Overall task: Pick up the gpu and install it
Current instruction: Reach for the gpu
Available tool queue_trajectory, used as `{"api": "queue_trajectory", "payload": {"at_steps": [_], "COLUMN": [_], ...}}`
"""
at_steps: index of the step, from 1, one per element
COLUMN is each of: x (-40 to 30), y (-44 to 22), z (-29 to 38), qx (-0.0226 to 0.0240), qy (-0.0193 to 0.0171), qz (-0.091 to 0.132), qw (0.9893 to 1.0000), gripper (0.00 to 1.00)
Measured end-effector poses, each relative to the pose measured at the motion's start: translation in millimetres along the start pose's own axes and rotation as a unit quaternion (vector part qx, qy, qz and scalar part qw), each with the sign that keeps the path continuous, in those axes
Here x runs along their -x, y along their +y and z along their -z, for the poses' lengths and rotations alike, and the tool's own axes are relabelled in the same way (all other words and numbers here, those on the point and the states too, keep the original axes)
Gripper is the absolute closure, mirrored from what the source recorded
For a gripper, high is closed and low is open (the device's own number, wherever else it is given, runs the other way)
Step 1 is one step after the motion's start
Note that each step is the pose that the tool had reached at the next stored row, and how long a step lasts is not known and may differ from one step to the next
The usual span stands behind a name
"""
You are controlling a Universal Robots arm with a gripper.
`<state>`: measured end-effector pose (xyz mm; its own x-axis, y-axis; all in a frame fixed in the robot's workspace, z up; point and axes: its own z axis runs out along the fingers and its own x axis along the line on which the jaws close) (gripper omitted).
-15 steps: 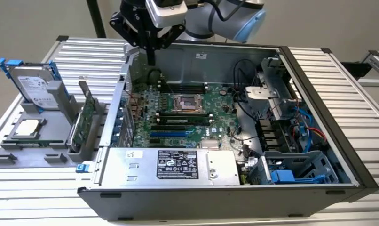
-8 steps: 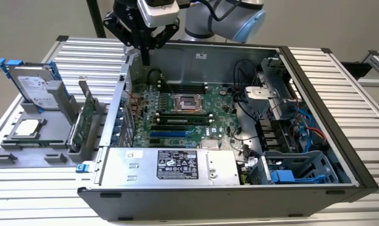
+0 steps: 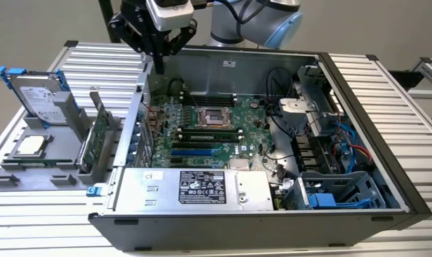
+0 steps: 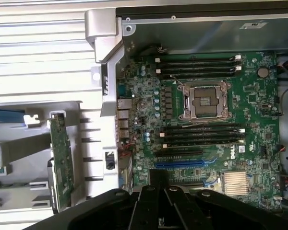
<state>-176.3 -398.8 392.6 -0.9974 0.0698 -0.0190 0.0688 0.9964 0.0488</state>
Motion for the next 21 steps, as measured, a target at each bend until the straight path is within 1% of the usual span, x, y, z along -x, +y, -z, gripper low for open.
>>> {"api": "queue_trajectory", "payload": {"at_steps": [8, 21], "x": [-8.6, -19.9], "y": [-0.6, -1.3], "z": [0.2, 0.4], "qx": [0.0, 0.0], "qy": [0.0, 0.0], "qz": [0.0, 0.0], "qw": [1.0, 1.0], "gripper": [1.0, 1.0]}}
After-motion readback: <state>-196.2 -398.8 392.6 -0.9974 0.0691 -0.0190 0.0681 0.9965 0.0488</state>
